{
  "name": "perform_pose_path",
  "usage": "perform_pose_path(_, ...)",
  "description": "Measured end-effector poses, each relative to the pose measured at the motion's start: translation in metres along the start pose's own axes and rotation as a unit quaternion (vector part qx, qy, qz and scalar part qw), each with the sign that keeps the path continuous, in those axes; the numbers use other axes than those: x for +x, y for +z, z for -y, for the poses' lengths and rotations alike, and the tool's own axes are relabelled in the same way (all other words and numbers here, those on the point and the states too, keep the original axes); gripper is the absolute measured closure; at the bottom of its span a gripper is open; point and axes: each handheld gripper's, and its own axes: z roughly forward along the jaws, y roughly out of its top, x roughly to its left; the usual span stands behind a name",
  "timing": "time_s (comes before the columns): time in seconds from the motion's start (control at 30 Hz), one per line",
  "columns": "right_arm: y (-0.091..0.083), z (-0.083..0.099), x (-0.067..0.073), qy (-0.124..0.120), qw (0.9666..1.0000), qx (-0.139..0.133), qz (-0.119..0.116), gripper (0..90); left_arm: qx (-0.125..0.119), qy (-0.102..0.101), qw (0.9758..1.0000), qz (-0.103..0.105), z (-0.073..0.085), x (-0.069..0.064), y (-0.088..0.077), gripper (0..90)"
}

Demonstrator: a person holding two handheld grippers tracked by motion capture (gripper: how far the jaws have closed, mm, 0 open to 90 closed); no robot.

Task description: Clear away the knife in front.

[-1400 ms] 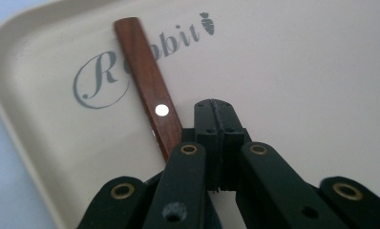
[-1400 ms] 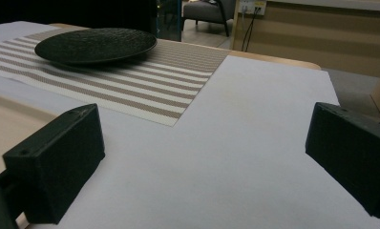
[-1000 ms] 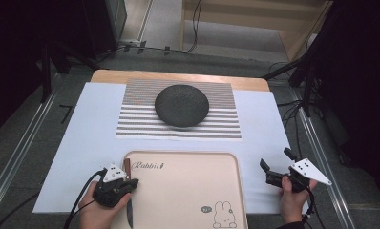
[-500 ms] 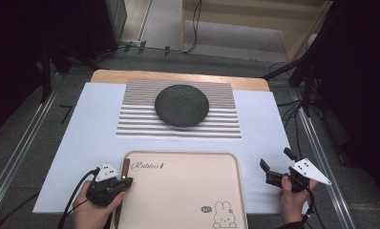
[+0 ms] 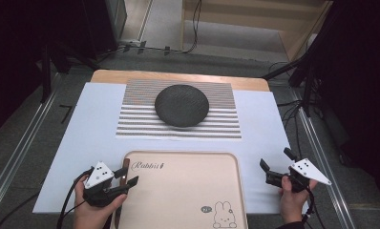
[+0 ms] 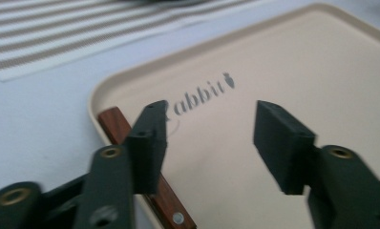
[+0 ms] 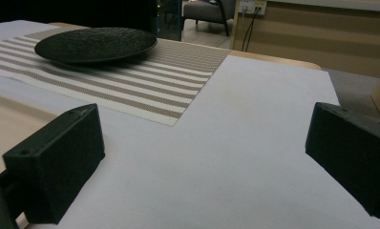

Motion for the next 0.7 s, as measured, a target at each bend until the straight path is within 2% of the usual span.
perform_pose_path(0.13,0.000,0.000,0.000,-0.001,1.0000,0.001,0.000,0.0,-0.023,-0.003,0.9997,0.004,-0.003,0.003,-0.004,27.1)
perform_pose_path(0.17,0.000,0.000,0.000,-0.001,1.0000,0.001,0.000,0.0,-0.026,0.001,0.9997,0.003,-0.003,0.004,-0.005,24.3)
perform_pose_path(0.2,0.000,0.000,0.000,0.000,1.0000,0.000,0.000,0.0,-0.028,-0.001,0.9996,0.001,-0.004,0.004,-0.006,15.5)
perform_pose_path(0.27,0.000,0.000,0.000,-0.001,1.0000,0.000,0.000,0.0,-0.032,0.003,0.9995,-0.003,-0.006,0.006,-0.008,8.1)
perform_pose_path(0.3,0.000,0.000,0.000,-0.002,1.0000,0.001,0.000,0.0,-0.034,-0.001,0.9994,-0.006,-0.006,0.006,-0.008,0.4)
perform_pose_path(0.33,0.000,0.000,0.000,-0.002,1.0000,0.000,0.000,0.0,-0.035,0.003,0.9994,-0.005,-0.007,0.008,-0.009,0.0)
perform_pose_path(0.47,0.000,0.000,0.000,-0.002,1.0000,0.001,0.001,0.0,-0.049,-0.001,0.9988,-0.006,-0.008,0.015,-0.013,0.0)
perform_pose_path(0.7,0.000,0.000,0.001,-0.001,1.0000,0.002,0.001,0.0,-0.072,-0.011,0.9970,-0.025,-0.008,0.033,-0.022,0.0)
